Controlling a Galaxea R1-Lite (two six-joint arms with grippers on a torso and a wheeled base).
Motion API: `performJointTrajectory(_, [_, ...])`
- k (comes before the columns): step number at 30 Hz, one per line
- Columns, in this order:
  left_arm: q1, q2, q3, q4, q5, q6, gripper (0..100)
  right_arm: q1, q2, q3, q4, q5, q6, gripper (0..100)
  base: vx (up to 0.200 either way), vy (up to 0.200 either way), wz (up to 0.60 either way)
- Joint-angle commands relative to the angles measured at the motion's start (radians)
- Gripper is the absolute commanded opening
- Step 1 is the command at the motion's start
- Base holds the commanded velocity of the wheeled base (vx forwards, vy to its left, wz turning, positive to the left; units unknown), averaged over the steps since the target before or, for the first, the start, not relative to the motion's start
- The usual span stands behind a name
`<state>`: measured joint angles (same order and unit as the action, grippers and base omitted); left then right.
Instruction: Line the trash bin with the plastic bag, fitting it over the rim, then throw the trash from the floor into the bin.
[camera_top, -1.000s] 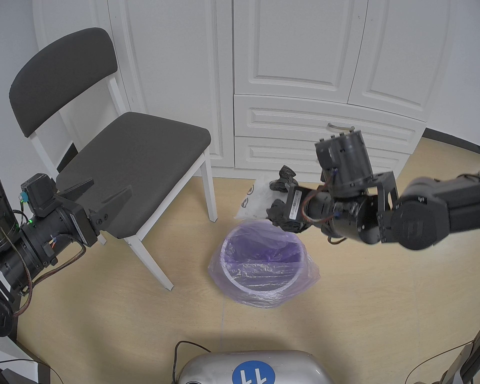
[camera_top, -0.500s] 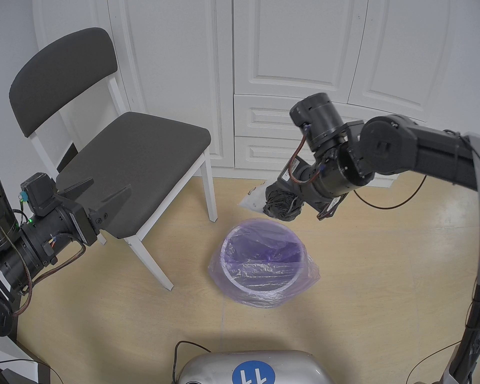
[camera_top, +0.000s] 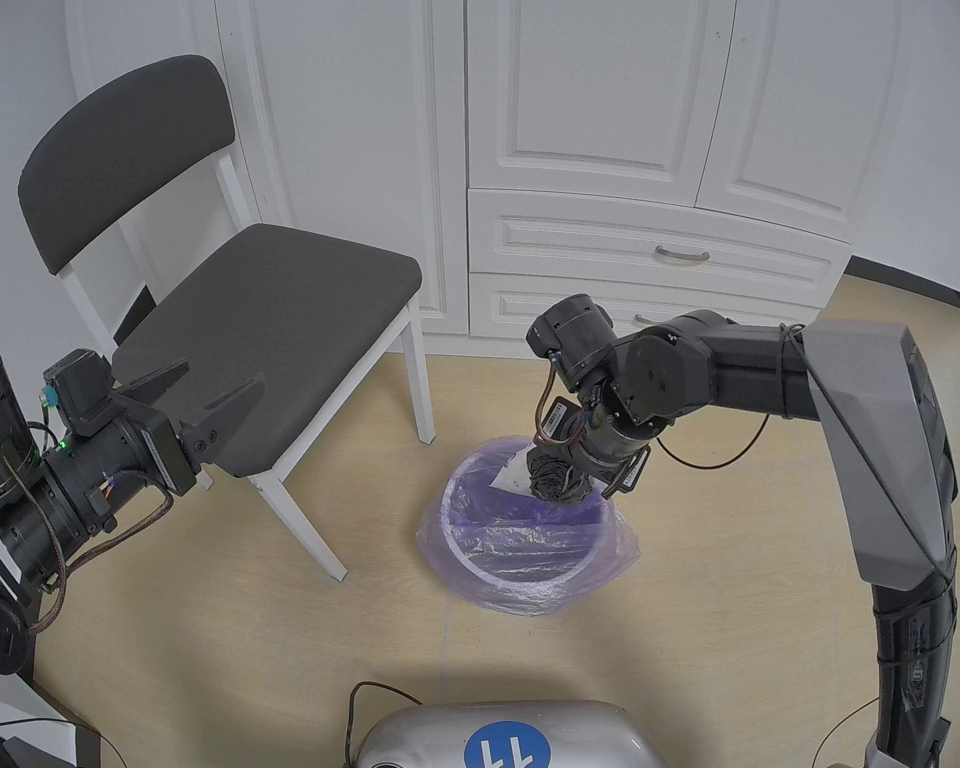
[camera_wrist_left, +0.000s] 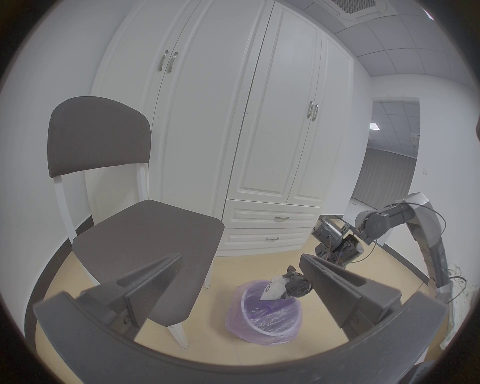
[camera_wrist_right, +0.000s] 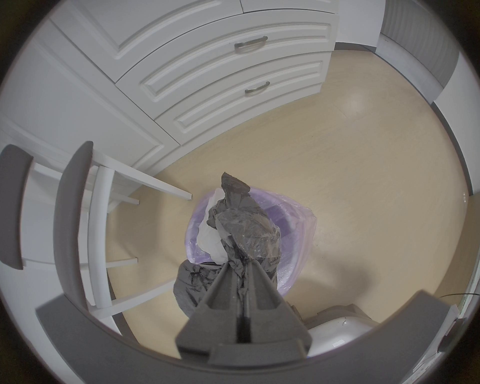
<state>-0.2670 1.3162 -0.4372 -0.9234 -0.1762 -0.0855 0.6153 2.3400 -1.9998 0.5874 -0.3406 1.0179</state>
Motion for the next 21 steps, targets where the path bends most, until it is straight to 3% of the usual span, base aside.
performJointTrajectory(1, [-0.001, 0.003, 0.008, -0.002, 0.0, 0.0, 100, -0.002, 0.033, 0.0, -0.006, 0.0, -0.002, 0, 0.0, 0.0, 0.0])
performJointTrajectory(14, [-0.001, 0.002, 0.009, -0.002, 0.0, 0.0, 100, 0.017, 0.036, 0.0, 0.009, 0.002, -0.004, 0, 0.0, 0.0, 0.0])
performJointTrajectory(21, [-0.001, -0.011, 0.011, -0.002, -0.002, 0.0, 100, 0.084, -0.039, 0.064, 0.134, 0.063, -0.065, 0, 0.0, 0.0, 0.0])
